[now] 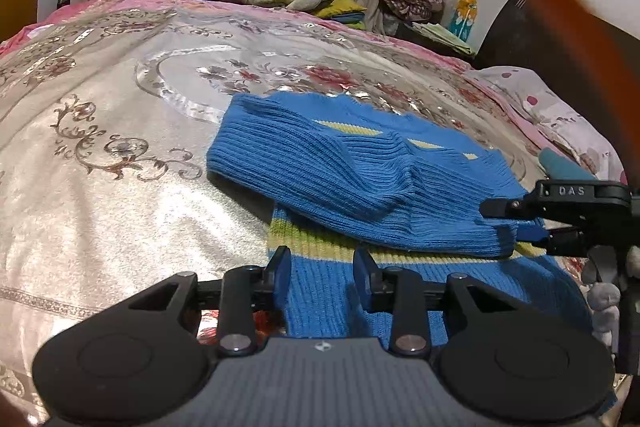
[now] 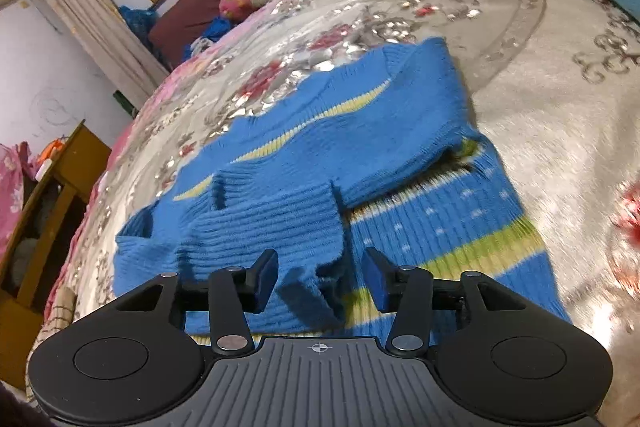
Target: Fold small clothes
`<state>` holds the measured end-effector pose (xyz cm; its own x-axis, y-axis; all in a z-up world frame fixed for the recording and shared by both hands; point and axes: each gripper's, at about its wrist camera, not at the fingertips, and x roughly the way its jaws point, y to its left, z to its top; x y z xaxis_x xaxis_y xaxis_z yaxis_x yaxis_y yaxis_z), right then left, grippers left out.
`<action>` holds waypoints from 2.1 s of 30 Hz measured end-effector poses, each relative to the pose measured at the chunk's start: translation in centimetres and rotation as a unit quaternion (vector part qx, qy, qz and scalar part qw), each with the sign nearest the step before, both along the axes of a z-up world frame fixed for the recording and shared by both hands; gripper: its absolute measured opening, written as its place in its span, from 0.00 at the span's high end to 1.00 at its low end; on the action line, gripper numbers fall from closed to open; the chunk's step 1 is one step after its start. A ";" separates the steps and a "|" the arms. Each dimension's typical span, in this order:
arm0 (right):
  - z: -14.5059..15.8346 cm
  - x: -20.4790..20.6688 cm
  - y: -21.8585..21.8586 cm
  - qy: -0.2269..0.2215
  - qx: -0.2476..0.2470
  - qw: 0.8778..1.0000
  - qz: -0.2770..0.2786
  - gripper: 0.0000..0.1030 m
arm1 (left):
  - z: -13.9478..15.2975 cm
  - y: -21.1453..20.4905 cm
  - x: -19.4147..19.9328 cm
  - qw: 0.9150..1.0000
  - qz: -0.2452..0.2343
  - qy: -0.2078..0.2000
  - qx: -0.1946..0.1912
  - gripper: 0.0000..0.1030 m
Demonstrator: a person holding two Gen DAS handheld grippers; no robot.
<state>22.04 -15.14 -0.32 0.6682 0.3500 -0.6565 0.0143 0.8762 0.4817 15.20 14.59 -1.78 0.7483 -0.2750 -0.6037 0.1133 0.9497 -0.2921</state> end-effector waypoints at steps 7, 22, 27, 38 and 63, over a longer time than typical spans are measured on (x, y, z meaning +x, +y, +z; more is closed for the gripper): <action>-0.1 1.6 1.1 -0.010 -0.006 1.000 0.016 0.55 | 0.6 0.1 0.3 1.000 0.006 -0.009 0.003 0.60; 9.6 2.7 -1.3 -0.100 0.046 0.992 0.061 0.95 | 3.8 0.0 2.3 0.998 0.011 -0.059 0.027 0.56; 12.7 4.2 -3.8 -0.149 0.027 0.988 0.029 0.95 | 4.5 -0.6 3.4 0.996 0.006 -0.081 0.029 0.49; 4.5 7.1 -7.2 -0.012 0.001 0.999 -0.033 0.94 | 1.5 -1.9 6.8 0.997 0.005 -0.032 0.076 0.48; 10.3 7.7 -6.9 -0.022 0.105 0.994 -0.006 0.94 | -0.4 -5.7 6.7 0.969 -0.014 -0.101 0.224 0.40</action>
<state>29.75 -22.02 10.00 0.6994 0.4688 -0.5394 -0.0013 0.7556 0.6550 21.93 8.89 -2.18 0.8592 -0.0410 -0.5099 0.1534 0.9716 0.1804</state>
